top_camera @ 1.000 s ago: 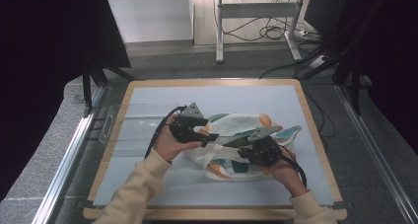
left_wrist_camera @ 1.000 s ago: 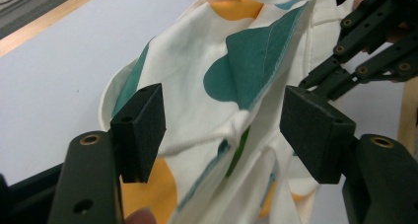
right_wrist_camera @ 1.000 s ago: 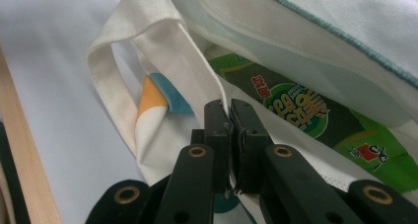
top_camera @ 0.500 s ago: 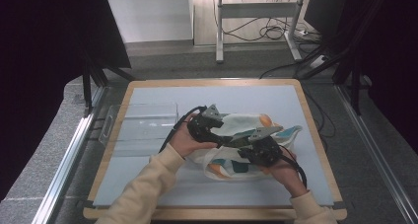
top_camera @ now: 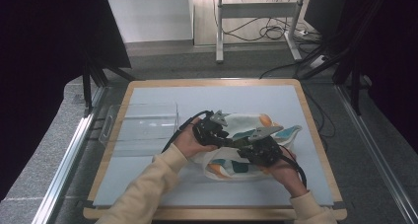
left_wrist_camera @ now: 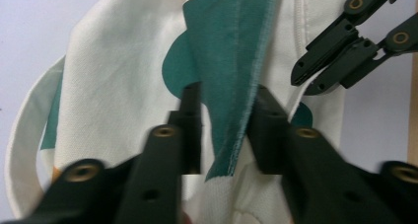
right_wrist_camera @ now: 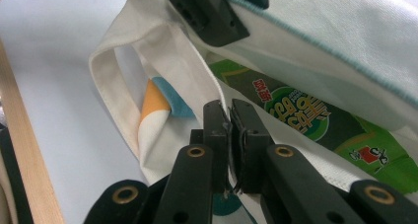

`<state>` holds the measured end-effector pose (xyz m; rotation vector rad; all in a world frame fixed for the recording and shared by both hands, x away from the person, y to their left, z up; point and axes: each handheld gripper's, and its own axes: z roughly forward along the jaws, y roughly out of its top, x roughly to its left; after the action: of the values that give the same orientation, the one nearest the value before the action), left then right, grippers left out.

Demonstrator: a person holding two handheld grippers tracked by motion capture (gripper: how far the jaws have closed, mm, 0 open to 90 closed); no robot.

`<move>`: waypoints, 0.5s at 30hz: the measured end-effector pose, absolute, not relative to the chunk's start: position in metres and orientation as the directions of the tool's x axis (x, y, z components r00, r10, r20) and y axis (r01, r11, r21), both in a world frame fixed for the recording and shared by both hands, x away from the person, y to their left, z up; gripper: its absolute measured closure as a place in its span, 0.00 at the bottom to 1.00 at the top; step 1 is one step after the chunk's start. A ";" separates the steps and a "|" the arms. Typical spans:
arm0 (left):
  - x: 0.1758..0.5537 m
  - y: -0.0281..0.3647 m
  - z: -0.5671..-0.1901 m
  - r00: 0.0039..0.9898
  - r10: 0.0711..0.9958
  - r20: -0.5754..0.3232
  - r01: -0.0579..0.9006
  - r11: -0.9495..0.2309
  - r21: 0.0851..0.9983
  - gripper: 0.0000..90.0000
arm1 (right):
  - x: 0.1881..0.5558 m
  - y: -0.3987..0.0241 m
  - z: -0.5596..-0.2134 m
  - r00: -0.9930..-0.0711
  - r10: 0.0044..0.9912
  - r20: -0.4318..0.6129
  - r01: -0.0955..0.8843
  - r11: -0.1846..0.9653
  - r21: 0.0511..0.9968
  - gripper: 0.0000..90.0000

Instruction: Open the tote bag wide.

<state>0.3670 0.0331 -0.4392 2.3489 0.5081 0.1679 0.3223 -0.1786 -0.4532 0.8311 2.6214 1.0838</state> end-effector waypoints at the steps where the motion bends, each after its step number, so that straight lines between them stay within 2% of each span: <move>1: 0.367 0.033 -0.439 0.915 0.403 -0.017 0.305 -0.665 0.682 0.88 | 0.322 -0.179 -0.453 -0.827 0.561 0.040 0.426 0.577 0.697 0.94; 4: 0.368 0.035 -0.438 0.912 0.411 -0.020 0.312 -0.659 0.684 0.95 | 0.322 -0.179 -0.453 -0.827 0.561 0.040 0.425 0.576 0.699 0.94; 15: 0.373 0.040 -0.436 0.899 0.436 -0.034 0.331 -0.626 0.706 0.96 | 0.321 -0.179 -0.454 -0.827 0.560 0.044 0.426 0.575 0.698 0.94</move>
<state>0.3734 0.0402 -0.4361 2.2993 0.5457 0.1796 0.3213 -0.1788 -0.4538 0.8300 2.6234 1.0897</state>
